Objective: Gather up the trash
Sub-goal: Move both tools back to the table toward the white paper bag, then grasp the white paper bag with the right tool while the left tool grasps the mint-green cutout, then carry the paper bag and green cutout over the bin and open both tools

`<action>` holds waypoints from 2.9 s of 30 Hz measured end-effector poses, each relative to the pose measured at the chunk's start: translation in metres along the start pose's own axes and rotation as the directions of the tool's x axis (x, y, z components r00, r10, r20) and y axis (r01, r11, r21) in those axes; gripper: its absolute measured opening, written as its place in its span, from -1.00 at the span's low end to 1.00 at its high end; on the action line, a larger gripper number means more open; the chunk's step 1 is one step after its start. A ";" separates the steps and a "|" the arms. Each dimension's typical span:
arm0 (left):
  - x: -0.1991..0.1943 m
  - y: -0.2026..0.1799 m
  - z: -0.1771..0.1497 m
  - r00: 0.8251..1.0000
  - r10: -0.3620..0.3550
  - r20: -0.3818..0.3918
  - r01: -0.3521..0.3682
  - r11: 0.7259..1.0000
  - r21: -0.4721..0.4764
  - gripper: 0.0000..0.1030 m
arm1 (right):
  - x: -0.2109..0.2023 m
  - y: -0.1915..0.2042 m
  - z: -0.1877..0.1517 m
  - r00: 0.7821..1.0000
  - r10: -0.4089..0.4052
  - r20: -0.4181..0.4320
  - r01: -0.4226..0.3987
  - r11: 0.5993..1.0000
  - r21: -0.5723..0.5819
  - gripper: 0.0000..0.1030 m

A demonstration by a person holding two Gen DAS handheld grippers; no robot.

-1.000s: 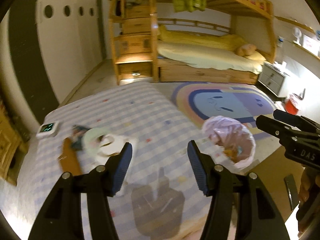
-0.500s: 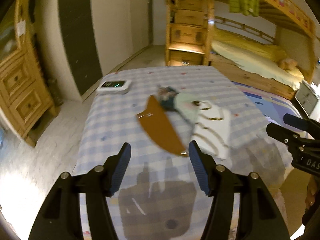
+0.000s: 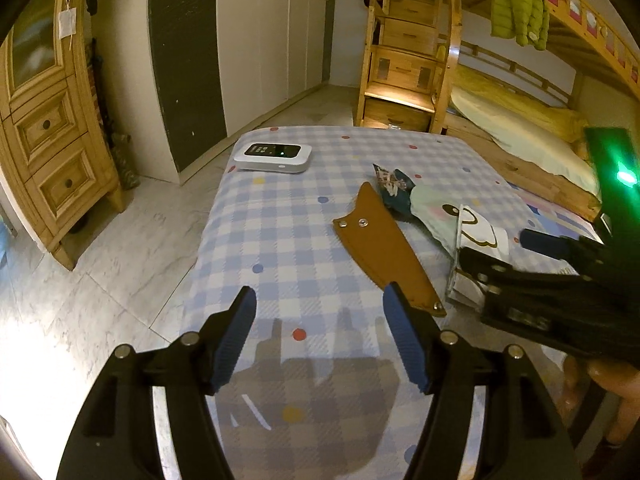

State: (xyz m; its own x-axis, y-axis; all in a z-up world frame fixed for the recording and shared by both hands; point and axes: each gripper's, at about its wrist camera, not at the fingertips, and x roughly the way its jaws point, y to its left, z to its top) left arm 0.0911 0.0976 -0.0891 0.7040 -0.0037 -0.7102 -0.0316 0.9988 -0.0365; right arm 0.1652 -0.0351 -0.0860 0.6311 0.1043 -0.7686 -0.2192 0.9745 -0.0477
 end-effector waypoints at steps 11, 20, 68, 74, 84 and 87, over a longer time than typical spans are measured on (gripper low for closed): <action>0.003 -0.008 -0.004 1.000 -0.011 -0.020 0.011 1.000 0.009 0.25 | 0.003 -0.020 -0.025 0.993 -0.067 -0.093 0.063 0.997 -0.045 0.66; 0.005 -0.028 -0.005 0.999 -0.032 -0.030 0.033 0.998 0.044 0.25 | -0.026 -0.071 -0.053 0.996 0.053 -0.070 -0.051 0.998 0.033 0.66; 0.092 -0.137 0.044 0.985 -0.072 -0.159 0.094 0.986 0.134 0.25 | -0.051 -0.144 -0.042 0.996 0.047 0.077 -0.057 0.988 0.143 -0.87; 0.109 -0.130 0.052 0.977 -0.113 -0.179 0.124 0.991 0.050 0.20 | -0.052 -0.154 -0.047 0.996 0.046 0.077 -0.058 0.985 0.160 -0.87; 0.079 -0.132 0.059 0.972 -0.222 -0.082 0.226 0.973 0.040 -1.00 | -0.065 -0.163 -0.055 0.994 0.047 0.098 -0.065 0.979 0.191 -0.87; 0.037 -0.136 0.063 0.956 -0.292 0.010 0.291 0.955 0.062 -1.00 | -0.077 -0.171 -0.057 0.992 0.034 0.125 -0.059 0.976 0.209 -0.87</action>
State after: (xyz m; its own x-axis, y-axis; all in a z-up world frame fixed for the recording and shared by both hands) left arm 0.1659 -0.0358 -0.0663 0.6893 -0.2950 -0.6617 0.2188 0.9555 -0.1981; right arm 0.1120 -0.2206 -0.0551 0.7113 0.1610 -0.6842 -0.0962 0.9865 0.1322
